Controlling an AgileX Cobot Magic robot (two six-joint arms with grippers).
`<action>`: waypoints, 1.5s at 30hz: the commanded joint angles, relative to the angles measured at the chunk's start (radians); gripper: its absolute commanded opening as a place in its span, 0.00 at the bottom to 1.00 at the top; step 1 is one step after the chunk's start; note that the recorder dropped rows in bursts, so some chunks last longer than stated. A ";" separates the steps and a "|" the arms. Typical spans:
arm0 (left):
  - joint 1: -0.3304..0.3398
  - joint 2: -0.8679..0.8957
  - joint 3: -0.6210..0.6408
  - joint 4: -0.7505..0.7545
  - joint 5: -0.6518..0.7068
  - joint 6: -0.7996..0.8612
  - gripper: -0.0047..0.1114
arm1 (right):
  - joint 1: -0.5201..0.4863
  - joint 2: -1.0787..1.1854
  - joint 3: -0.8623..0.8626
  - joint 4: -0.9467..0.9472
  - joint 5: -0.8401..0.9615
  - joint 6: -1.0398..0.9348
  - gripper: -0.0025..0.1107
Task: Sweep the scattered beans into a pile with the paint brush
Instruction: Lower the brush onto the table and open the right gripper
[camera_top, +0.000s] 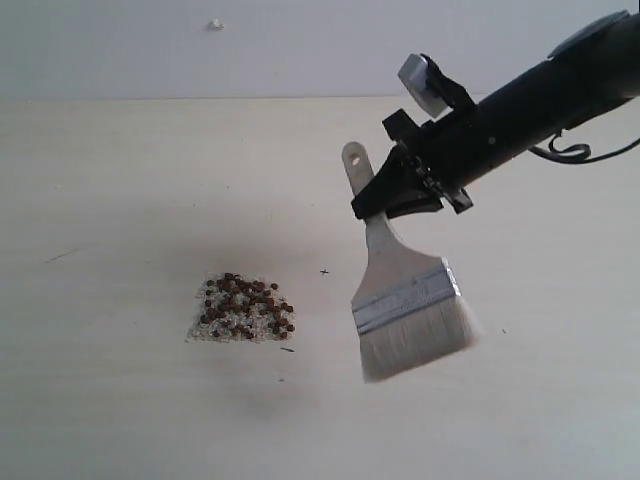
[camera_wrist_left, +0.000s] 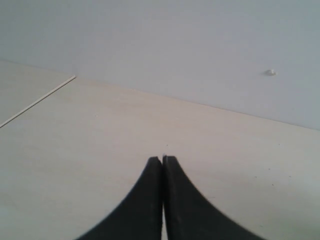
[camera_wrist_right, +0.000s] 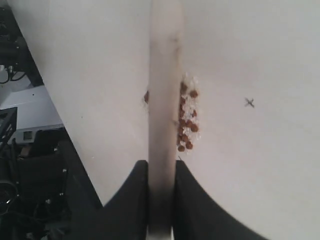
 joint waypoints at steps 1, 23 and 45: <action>0.001 -0.004 0.000 -0.005 -0.006 0.001 0.04 | -0.004 -0.002 0.110 0.043 0.001 -0.046 0.02; 0.001 -0.004 0.000 -0.005 -0.006 0.001 0.04 | 0.102 -0.002 0.202 0.256 -0.277 -0.121 0.02; 0.001 -0.004 0.000 -0.005 -0.006 0.001 0.04 | 0.102 -0.002 0.222 0.163 -0.244 -0.123 0.02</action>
